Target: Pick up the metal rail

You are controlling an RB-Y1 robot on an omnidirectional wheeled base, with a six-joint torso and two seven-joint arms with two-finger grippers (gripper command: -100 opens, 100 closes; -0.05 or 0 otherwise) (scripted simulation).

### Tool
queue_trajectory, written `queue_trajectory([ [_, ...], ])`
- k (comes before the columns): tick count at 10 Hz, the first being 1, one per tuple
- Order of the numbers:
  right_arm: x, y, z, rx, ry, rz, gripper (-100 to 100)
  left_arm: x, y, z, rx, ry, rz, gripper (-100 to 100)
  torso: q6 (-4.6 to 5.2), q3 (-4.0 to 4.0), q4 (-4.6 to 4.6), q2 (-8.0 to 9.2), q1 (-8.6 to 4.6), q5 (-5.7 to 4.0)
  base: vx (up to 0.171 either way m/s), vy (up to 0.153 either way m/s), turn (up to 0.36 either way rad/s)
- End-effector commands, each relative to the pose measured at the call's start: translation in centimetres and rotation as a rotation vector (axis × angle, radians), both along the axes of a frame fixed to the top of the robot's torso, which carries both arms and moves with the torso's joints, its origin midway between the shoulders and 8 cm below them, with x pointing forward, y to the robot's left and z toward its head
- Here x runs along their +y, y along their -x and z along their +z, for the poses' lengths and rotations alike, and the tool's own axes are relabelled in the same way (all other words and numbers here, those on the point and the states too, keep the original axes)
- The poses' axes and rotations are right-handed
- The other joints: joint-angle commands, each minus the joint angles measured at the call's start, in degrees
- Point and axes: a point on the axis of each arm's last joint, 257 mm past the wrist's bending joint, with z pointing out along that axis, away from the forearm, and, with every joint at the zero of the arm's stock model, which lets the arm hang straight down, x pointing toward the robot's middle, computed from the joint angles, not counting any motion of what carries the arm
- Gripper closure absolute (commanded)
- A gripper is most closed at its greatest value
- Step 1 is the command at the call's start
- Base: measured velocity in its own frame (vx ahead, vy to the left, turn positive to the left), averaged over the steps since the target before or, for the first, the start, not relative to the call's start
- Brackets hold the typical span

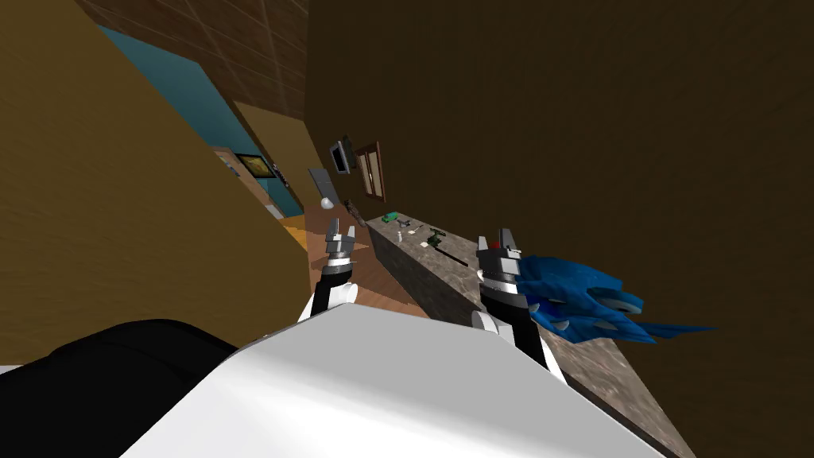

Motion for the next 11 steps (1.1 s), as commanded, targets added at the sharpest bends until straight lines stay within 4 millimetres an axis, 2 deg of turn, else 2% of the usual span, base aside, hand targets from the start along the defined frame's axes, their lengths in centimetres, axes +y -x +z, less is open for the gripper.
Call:
queue_trajectory([
  [1, 0.2, 0.0, -0.2, 0.003, 0.034, 0.006, -100, 0.0, 0.0, 0.0, 0.000, 0.000, 0.000, 0, 0.00, 0.00, 0.00, 0.00, 0.00, 0.00, 0.010, 0.012, 0.076],
  [4, 0.5, -0.1, -1.1, 0.013, 0.126, 0.015, -100, 0.0, 0.0, 0.0, 0.000, 0.000, 0.000, 0, -0.02, -0.04, -0.02, -0.07, 0.06, 0.01, 0.021, 0.026, 0.129],
  [7, 0.5, -0.5, -2.9, 0.033, 0.239, 0.022, -100, 0.0, 0.0, 0.0, 0.000, 0.000, 0.000, 0, -0.02, -0.12, -0.04, -0.20, 0.12, 0.03, 0.056, 0.037, 0.192],
  [8, 0.6, -0.5, -3.0, 0.034, 0.246, 0.026, -100, 0.0, 0.0, 0.0, 0.000, 0.000, 0.000, 0, -0.02, -0.15, -0.06, -0.25, 0.13, 0.03, 0.047, 0.027, 0.050],
  [10, 0.6, -0.8, -4.6, 0.055, 0.332, 0.036, -100, 0.0, 0.0, 0.0, 0.000, 0.000, 0.000, 0, -0.02, -0.09, -0.04, -0.16, 0.13, 0.03, 0.045, 0.046, 0.230],
  [11, 0.7, -0.8, -4.7, 0.056, 0.339, 0.041, -100, 0.0, 0.0, 0.0, 0.000, 0.000, 0.000, 0, -0.03, -0.13, -0.05, -0.22, 0.19, 0.04, 0.048, 0.034, 0.057],
])
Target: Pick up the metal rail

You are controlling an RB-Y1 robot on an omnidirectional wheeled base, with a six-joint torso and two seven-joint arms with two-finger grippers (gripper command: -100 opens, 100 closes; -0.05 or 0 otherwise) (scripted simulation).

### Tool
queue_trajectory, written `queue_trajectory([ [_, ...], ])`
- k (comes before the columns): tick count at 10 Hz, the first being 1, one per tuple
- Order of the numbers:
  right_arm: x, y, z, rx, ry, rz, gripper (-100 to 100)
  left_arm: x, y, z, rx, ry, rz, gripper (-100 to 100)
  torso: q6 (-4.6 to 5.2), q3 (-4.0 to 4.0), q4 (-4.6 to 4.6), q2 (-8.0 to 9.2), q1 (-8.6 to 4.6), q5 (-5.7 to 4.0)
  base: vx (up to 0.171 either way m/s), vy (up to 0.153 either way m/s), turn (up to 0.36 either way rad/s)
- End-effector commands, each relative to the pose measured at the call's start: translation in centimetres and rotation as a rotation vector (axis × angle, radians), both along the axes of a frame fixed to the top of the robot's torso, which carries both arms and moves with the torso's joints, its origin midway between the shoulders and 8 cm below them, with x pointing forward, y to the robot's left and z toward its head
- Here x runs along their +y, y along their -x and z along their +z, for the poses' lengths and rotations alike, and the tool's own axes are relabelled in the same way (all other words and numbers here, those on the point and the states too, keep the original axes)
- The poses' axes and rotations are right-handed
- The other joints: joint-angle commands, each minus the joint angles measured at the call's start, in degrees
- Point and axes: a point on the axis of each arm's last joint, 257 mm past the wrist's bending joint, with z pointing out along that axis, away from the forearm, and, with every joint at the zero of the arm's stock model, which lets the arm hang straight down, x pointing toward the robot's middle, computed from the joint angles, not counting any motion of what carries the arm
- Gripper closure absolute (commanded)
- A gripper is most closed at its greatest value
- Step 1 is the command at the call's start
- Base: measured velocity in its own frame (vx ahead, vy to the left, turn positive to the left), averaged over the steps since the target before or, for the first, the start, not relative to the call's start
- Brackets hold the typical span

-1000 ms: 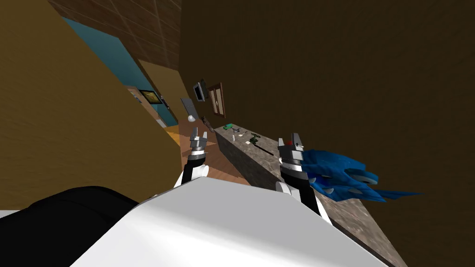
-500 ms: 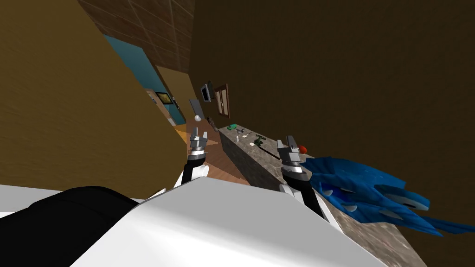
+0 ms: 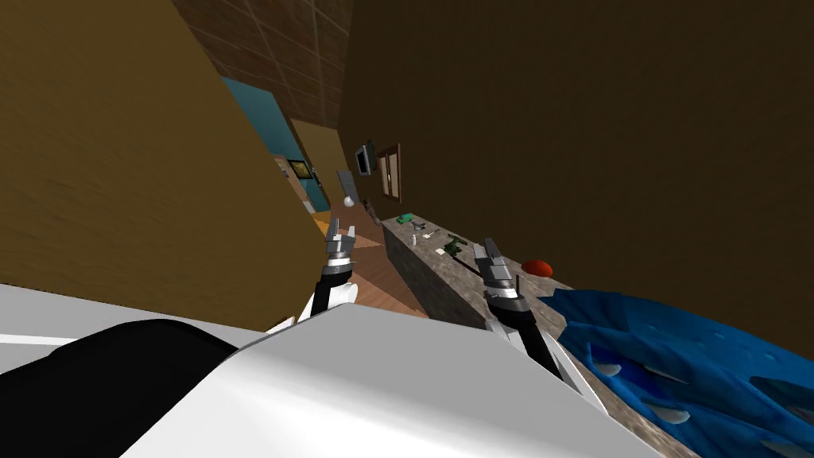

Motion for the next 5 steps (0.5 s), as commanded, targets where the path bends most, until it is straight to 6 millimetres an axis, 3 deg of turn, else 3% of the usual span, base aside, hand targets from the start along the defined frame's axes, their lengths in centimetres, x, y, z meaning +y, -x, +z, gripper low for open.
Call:
queue_trajectory([
  [1, 0.0, -0.2, -1.1, 0.014, 0.058, 0.011, -100, 0.0, 0.0, 0.0, 0.000, 0.000, 0.000, 0, 0.00, 0.00, 0.00, 0.00, 0.00, 0.00, 0.045, 0.051, 0.152],
  [2, -0.2, -0.4, -2.2, 0.029, 0.094, 0.014, -100, 0.0, 0.0, 0.0, 0.000, 0.000, 0.000, 0, -0.04, 0.00, 0.00, 0.00, 0.05, 0.00, 0.071, 0.060, 0.305],
  [5, -0.1, -0.6, -3.5, 0.052, 0.165, 0.037, -100, 0.0, 0.0, 0.0, 0.000, 0.000, 0.000, 0, -0.04, 0.00, 0.00, -0.01, 0.05, 0.01, 0.048, 0.040, 0.112],
])
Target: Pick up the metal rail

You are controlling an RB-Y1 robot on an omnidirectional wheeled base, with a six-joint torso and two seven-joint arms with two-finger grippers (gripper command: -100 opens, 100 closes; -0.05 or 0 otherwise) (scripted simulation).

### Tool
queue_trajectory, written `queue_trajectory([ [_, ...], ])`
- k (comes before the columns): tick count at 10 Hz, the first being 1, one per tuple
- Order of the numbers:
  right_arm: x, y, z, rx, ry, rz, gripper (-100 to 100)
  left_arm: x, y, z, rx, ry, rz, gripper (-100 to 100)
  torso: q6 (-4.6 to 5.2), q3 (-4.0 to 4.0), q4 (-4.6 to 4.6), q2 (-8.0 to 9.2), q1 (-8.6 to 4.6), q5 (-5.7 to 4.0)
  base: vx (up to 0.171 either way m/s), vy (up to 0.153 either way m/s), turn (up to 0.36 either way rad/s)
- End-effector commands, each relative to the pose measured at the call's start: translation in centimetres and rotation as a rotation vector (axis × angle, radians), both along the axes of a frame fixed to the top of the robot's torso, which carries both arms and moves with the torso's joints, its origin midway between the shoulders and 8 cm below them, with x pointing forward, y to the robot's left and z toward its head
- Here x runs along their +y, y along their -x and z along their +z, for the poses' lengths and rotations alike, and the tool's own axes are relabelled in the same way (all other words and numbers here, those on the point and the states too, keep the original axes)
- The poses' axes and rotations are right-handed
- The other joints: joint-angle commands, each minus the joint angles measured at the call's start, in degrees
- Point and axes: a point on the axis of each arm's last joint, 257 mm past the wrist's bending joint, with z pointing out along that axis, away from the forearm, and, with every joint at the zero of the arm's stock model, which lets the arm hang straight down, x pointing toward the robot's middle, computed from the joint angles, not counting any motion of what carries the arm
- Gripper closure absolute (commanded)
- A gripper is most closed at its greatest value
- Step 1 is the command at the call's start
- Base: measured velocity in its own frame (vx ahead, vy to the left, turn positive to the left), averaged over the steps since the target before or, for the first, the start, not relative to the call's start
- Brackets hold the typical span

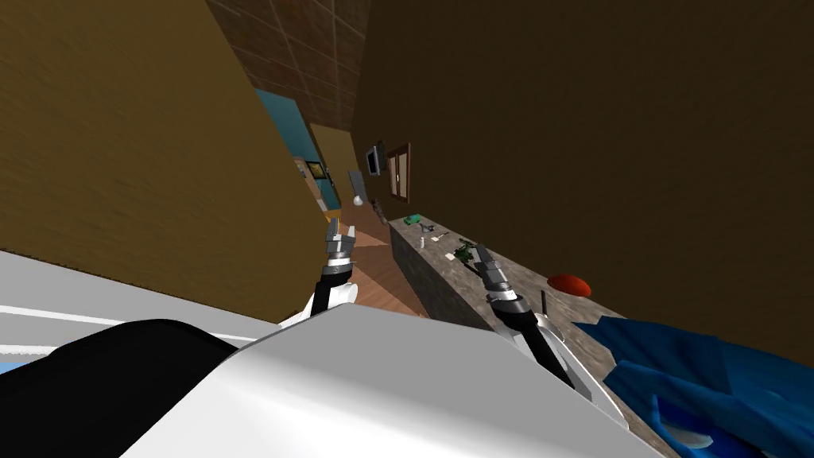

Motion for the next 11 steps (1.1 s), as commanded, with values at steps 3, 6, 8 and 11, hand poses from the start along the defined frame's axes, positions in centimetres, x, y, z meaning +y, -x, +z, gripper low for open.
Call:
queue_trajectory([
  [3, -0.2, -0.4, -3.1, 0.054, 0.121, 0.036, -100, 0.0, 0.0, 0.0, 0.000, 0.000, 0.000, 0, -0.06, -0.03, -0.01, -0.06, 0.09, 0.02, 0.052, 0.050, 0.198],
  [6, -0.6, -0.5, -6.3, 0.116, 0.219, 0.068, -100, 0.0, 0.0, 0.0, 0.000, 0.000, 0.000, 0, 0.00, 0.01, 0.01, 0.02, -0.04, -0.01, 0.045, 0.027, 0.129],
  [8, -0.9, -0.4, -8.1, 0.153, 0.276, 0.089, -100, 0.0, 0.0, 0.0, 0.000, 0.000, 0.000, 0, 0.01, 0.01, 0.00, 0.02, -0.05, -0.01, 0.048, 0.018, 0.143],
  [11, -1.4, -0.2, -10.1, 0.195, 0.354, 0.121, -100, 0.0, 0.0, 0.0, 0.000, 0.000, 0.000, 0, -0.01, 0.01, 0.01, 0.02, -0.05, -0.02, 0.039, 0.014, 0.102],
])
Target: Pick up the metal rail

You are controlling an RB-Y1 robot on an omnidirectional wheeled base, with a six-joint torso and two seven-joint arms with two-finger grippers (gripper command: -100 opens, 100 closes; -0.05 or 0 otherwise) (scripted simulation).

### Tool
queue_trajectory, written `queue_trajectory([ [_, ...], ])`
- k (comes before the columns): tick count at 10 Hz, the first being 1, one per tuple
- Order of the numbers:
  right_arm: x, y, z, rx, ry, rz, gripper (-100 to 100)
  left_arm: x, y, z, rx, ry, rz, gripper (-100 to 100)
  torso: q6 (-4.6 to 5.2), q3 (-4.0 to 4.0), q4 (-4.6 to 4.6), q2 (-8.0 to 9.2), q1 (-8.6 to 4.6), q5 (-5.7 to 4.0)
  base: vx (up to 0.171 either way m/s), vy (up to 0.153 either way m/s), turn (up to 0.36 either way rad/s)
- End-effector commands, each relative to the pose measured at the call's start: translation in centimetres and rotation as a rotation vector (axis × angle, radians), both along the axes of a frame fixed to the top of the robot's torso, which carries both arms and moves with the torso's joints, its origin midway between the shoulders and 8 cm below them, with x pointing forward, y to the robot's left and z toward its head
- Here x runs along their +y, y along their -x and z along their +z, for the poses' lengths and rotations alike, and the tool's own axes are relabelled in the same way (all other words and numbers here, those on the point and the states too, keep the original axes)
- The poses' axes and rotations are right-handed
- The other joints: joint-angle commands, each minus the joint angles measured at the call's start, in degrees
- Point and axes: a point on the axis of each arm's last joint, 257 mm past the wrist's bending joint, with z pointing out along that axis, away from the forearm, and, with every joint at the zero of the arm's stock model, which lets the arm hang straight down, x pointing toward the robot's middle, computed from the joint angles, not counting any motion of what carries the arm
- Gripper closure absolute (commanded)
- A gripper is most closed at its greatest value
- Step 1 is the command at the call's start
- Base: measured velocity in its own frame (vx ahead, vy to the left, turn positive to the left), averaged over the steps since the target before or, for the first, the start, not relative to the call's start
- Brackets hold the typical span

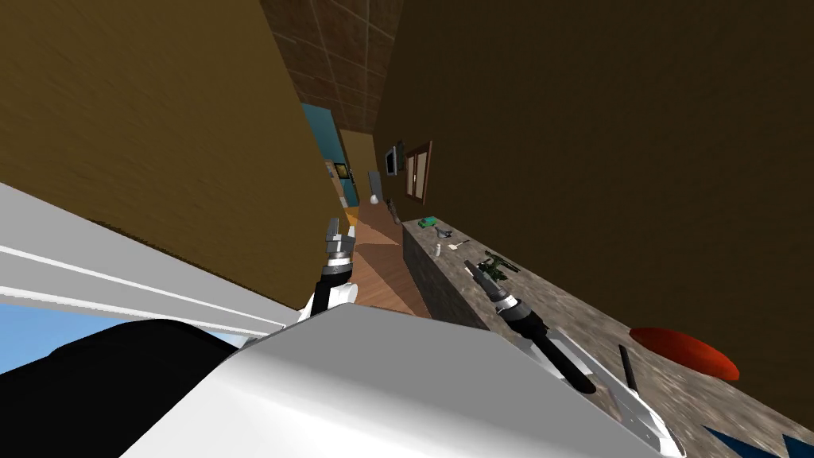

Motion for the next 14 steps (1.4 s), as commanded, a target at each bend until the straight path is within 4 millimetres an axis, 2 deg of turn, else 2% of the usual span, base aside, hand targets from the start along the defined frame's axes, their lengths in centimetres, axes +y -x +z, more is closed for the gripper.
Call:
queue_trajectory([
  [1, -0.6, 0.3, -2.1, 0.046, 0.057, 0.019, -100, 0.0, 0.0, 0.0, 0.000, 0.000, 0.000, 0, 0.00, 0.00, 0.00, 0.00, 0.00, 0.00, 0.040, 0.020, 0.169],
  [2, -0.7, 0.4, -2.1, 0.050, 0.077, 0.030, -100, 0.0, 0.0, 0.0, 0.000, 0.000, 0.000, 0, -0.03, -0.01, 0.00, -0.02, 0.02, 0.00, 0.035, 0.012, 0.079],
  [3, -1.3, 0.7, -4.1, 0.090, 0.115, 0.040, -100, 0.0, 0.0, 0.0, 0.000, 0.000, 0.000, 0, 0.00, 0.00, 0.00, 0.00, 0.00, 0.00, 0.033, 0.020, 0.139],
  [4, -1.5, 0.8, -4.1, 0.094, 0.141, 0.052, -100, 0.0, 0.0, 0.0, 0.000, 0.000, 0.000, 0, -0.02, 0.00, 0.00, -0.01, 0.02, 0.00, 0.027, 0.013, 0.098],
  [5, -2.2, 1.3, -6.0, 0.136, 0.180, 0.063, -100, 0.0, 0.0, 0.0, 0.000, 0.000, 0.000, 0, 0.01, 0.02, 0.01, 0.03, 0.01, 0.00, 0.030, 0.011, 0.165],
  [6, -2.4, 1.3, -6.0, 0.141, 0.205, 0.075, -100, 0.0, 0.0, 0.0, 0.000, 0.000, 0.000, 0, -0.02, 0.01, 0.01, 0.02, 0.00, 0.00, 0.028, 0.007, 0.088],
  [7, -3.3, 1.9, -7.9, 0.185, 0.246, 0.086, -100, 0.0, 0.0, 0.0, 0.000, 0.000, 0.000, 0, 0.01, 0.02, 0.01, 0.03, -0.01, 0.00, 0.025, 0.013, 0.156],
  [8, -3.6, 2.0, -7.9, 0.189, 0.270, 0.097, -100, 0.0, 0.0, 0.0, 0.000, 0.000, 0.000, 0, -0.01, 0.02, 0.01, 0.04, 0.01, 0.00, 0.022, 0.010, 0.070],
  [9, -4.6, 2.7, -9.8, 0.235, 0.312, 0.107, -100, 0.0, 0.0, 0.0, 0.000, 0.000, 0.000, 0, 0.02, 0.03, 0.01, 0.05, 0.00, 0.00, 0.027, 0.014, 0.120],
  [10, -5.0, 2.7, -9.7, 0.239, 0.336, 0.118, -100, 0.0, 0.0, 0.0, 0.000, 0.000, 0.000, 0, 0.00, 0.02, 0.01, 0.04, 0.01, 0.00, 0.022, 0.009, 0.077],
  [11, -6.2, 3.5, -11.4, 0.285, 0.381, 0.129, -100, 0.0, 0.0, 0.0, 0.000, 0.000, 0.000, 0, 0.02, 0.03, 0.01, 0.05, 0.00, 0.00, 0.021, 0.005, 0.148],
  [12, -6.5, 3.6, -11.4, 0.289, 0.403, 0.138, -100, 0.0, 0.0, 0.0, 0.000, 0.000, 0.000, 0, -0.01, 0.03, 0.01, 0.05, -0.01, -0.01, 0.018, 0.001, 0.079],
  [13, -7.9, 4.4, -13.0, 0.335, 0.447, 0.147, -100, 0.0, 0.0, 0.0, 0.000, 0.000, 0.000, 0, 0.03, 0.04, 0.02, 0.07, -0.02, 0.00, 0.022, 0.001, 0.119],
  [14, -8.2, 4.5, -12.9, 0.339, 0.469, 0.156, -100, 0.0, 0.0, 0.0, 0.000, 0.000, 0.000, 0, 0.00, 0.04, 0.02, 0.06, -0.02, -0.01, 0.018, -0.002, 0.070],
])
